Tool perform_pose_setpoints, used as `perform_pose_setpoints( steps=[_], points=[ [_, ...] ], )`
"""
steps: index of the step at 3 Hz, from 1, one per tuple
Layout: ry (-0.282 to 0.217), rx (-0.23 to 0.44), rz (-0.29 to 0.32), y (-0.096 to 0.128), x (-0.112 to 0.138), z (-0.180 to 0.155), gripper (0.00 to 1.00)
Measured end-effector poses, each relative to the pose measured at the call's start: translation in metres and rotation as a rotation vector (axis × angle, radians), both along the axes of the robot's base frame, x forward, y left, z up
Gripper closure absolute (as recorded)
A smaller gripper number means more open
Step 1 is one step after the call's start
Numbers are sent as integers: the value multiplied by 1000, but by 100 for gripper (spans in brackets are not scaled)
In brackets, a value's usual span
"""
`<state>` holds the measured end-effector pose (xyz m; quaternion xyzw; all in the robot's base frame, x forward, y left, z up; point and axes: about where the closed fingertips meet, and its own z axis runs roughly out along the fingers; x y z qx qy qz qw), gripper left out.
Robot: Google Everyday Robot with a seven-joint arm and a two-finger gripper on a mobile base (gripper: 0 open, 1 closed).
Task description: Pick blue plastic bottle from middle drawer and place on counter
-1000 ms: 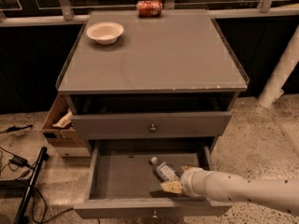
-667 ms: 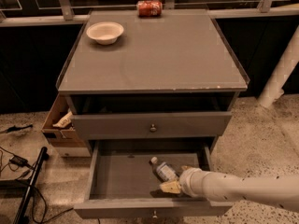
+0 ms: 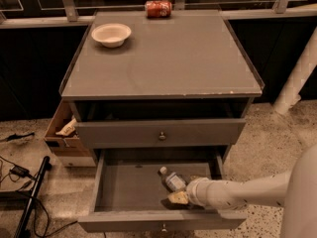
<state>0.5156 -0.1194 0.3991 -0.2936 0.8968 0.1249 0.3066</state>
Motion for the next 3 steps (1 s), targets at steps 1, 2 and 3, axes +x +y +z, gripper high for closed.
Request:
perform_pose_setpoints(
  steps=[1,2,3],
  points=[
    [11,-20,-1,-2,5,-13,25],
    [25,-47,-3,-7,7,-24,26],
    [39,-72,4,-8,7,-34,26]
  ],
)
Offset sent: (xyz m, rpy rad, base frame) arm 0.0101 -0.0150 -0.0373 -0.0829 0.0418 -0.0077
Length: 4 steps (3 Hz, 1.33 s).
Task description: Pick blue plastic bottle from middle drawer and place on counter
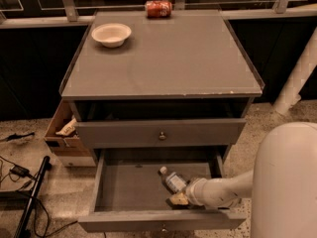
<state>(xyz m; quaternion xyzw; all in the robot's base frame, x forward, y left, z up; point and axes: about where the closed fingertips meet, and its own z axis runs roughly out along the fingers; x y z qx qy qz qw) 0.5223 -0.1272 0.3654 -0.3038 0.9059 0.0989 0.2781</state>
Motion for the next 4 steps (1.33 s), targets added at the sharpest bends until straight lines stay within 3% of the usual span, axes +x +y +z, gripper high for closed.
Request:
perform_pose_setpoints(
  steps=[3,4],
  points=[
    [0,0,0,0,0,0,92],
    [-8,9,46,0,2,12,100]
  ],
)
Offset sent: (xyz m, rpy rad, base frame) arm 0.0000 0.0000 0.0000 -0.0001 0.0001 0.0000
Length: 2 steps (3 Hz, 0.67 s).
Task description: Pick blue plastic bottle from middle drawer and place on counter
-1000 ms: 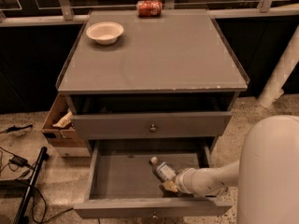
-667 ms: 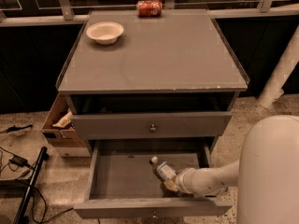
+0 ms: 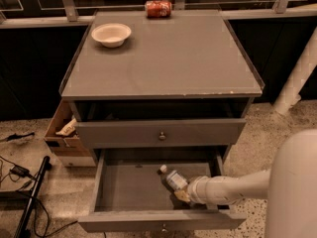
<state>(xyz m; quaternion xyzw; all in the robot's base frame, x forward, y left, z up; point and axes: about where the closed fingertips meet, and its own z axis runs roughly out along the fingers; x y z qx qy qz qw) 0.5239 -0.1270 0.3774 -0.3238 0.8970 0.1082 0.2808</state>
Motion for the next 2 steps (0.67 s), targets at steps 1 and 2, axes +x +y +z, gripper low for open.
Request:
perform_pose_setpoints(
  steps=[1,2],
  points=[
    [-78,10,115,1,19,41,100],
    [-156,35,209,-4,39,75,100]
  ],
)
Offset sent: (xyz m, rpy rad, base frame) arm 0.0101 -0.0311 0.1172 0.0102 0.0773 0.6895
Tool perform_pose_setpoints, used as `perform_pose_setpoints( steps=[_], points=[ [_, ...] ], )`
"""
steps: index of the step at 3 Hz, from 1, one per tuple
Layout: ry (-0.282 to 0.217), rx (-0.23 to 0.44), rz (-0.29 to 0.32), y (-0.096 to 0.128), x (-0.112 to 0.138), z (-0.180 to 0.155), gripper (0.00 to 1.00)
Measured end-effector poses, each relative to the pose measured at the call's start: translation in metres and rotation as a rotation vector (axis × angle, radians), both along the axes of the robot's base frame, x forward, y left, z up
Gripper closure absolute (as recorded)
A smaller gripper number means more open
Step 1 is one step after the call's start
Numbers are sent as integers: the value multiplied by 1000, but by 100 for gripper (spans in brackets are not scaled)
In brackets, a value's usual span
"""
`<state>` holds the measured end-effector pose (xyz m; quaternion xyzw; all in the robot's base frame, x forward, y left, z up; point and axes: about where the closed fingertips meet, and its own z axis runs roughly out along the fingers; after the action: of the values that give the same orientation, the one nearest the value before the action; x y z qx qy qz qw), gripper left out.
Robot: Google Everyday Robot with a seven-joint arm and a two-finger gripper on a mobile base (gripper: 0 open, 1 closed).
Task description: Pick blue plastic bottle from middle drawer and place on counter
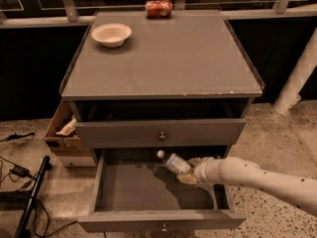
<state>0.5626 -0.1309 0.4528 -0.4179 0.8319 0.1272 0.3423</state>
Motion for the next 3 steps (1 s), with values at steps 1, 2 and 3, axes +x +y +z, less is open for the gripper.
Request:
perform_pose_setpoints(
  steps=[1,2,3],
  points=[
    [-72,-13,60,-9,26,35,100],
    [-72,-13,60,-9,25,35,100],
    [-48,-41,106,-7,21,40,100]
  ],
)
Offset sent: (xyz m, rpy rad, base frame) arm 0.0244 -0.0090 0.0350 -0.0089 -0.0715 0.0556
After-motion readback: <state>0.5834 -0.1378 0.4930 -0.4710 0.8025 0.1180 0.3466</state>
